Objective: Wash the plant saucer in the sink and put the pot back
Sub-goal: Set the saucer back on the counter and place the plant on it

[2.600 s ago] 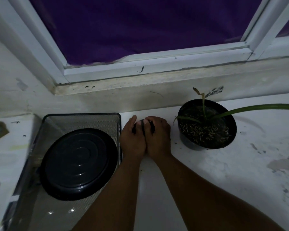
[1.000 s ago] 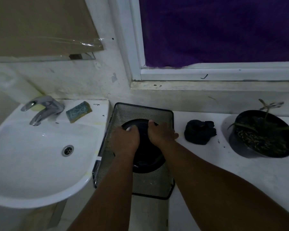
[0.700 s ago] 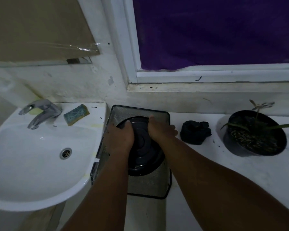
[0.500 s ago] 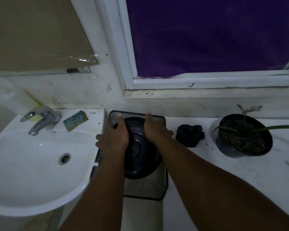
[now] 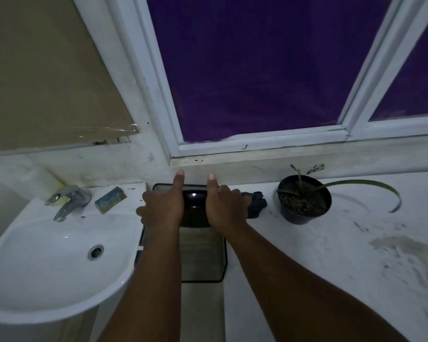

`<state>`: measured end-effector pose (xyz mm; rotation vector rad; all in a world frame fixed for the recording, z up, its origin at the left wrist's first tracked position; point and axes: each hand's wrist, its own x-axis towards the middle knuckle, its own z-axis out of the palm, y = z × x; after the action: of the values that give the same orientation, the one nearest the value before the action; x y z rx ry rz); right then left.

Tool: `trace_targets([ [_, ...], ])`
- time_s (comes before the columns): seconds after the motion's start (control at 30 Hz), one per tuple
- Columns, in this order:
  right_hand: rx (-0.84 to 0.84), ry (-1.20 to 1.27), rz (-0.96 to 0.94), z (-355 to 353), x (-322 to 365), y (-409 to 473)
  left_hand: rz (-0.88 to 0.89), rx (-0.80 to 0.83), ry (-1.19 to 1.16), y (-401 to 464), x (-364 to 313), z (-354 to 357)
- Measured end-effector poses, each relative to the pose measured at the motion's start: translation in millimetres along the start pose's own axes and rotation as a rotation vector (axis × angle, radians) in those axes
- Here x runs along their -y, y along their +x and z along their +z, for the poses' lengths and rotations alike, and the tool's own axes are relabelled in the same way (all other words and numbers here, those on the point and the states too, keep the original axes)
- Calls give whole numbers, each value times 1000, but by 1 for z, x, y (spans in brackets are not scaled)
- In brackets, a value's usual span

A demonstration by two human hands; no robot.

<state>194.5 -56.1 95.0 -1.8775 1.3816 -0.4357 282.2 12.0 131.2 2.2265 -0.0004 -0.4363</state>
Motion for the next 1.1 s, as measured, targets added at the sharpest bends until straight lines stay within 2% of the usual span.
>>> trace_targets([
  [0.13, -54, 47, -81, -49, -5, -27, 111, 24, -105, -38, -4, -12],
  [0.23, -80, 98, -148, -82, -21, -43, 168, 52, -101, -65, -5, -17],
  [0.33, -135, 255, -205, -110, -54, -55, 143, 90, -135, -96, 2, -15],
  [0.4, -172, 312, -215, -123, -81, -59, 120, 60, -167, -120, 12, -4],
  [0.5, -208, 296, -201, -138, -127, -69, 140, 34, -81, -161, 30, 23],
  [0.6, -196, 319, -151, -148, -179, -82, 168, 15, -57, -193, 68, 55],
  [0.67, -128, 357, -82, -154, -211, -88, 155, 3, -94, -210, 98, 75],
  [0.83, 2, 185, 30, -156, -262, -99, 187, -1, -118, -247, 160, 110],
  [0.93, 17, 169, 93, -147, -285, -106, 226, 10, -206, -254, 187, 126],
  [1.1, -11, 156, 159, -128, -318, -107, 279, 108, -103, -252, 212, 144],
])
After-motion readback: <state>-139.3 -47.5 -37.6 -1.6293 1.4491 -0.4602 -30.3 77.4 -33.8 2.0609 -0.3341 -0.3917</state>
